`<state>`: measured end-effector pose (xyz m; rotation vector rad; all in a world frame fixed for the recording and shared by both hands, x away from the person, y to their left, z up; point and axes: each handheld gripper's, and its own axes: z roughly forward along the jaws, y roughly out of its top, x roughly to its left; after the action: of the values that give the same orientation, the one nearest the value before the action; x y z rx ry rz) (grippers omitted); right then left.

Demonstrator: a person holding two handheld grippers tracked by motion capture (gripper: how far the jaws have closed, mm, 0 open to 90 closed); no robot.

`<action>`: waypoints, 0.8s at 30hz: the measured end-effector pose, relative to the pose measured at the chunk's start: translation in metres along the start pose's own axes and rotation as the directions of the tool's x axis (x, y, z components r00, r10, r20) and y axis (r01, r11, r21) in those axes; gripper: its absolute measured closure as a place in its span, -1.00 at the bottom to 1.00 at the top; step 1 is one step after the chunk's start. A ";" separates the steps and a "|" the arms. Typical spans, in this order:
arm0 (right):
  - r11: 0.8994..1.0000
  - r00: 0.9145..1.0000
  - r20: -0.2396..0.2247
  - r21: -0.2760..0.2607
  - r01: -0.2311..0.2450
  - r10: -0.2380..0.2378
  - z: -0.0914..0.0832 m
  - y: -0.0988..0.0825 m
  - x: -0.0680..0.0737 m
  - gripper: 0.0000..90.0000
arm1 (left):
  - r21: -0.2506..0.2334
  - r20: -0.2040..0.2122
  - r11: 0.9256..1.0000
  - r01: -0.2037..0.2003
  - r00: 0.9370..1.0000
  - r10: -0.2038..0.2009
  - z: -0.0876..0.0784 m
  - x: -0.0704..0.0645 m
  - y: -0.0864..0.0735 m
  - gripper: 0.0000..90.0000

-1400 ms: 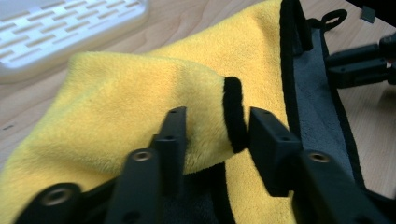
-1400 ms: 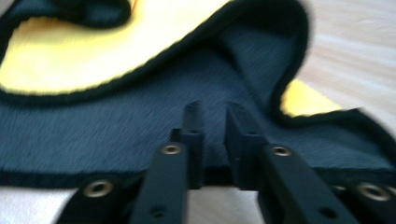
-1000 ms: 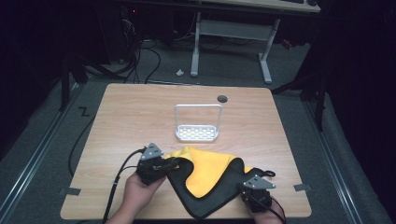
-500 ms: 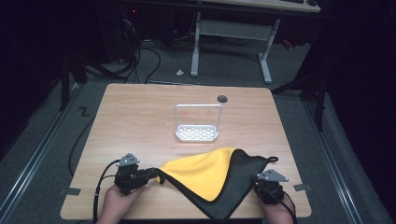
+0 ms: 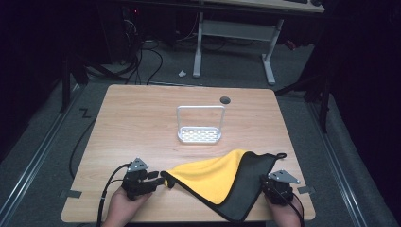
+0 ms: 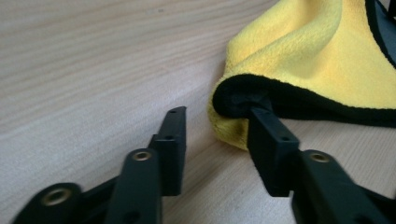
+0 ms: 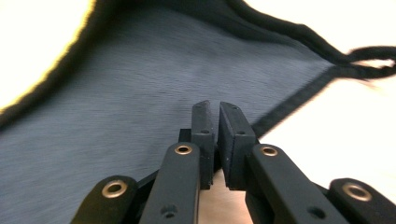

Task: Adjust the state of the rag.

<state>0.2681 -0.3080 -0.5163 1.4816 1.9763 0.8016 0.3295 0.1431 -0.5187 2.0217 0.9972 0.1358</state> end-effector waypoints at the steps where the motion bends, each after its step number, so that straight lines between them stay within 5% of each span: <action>1: 1.000 1.000 -0.019 -0.008 0.000 -0.001 -0.002 0.000 0.002 0.86 | -0.017 -0.013 1.000 -0.009 1.000 0.009 -0.002 -0.001 0.001 0.08; 9: 0.999 0.991 -0.127 -0.008 0.045 -0.045 -0.012 -0.005 0.033 0.86 | -0.149 0.033 0.988 -0.037 0.999 0.042 -0.019 -0.010 0.016 -0.20; 14: 0.998 0.984 -0.167 0.021 0.067 -0.063 -0.014 -0.012 0.045 0.83 | -0.127 0.088 0.987 -0.099 0.990 0.110 0.000 -0.029 0.024 -0.23; 19: 0.996 0.984 -0.161 0.028 0.082 -0.076 -0.017 -0.016 0.051 0.82 | -0.070 0.174 0.982 -0.174 0.967 0.184 0.030 -0.061 0.028 -0.20; 24: 0.997 0.986 -0.150 0.032 0.072 -0.067 -0.021 -0.022 0.050 0.81 | 0.010 0.241 0.959 -0.283 0.932 0.272 0.061 -0.093 0.024 -0.19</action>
<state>0.2263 -0.2677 -0.5214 1.4009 2.1510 0.8719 0.3071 0.0316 -0.5160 2.1530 0.5660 0.0198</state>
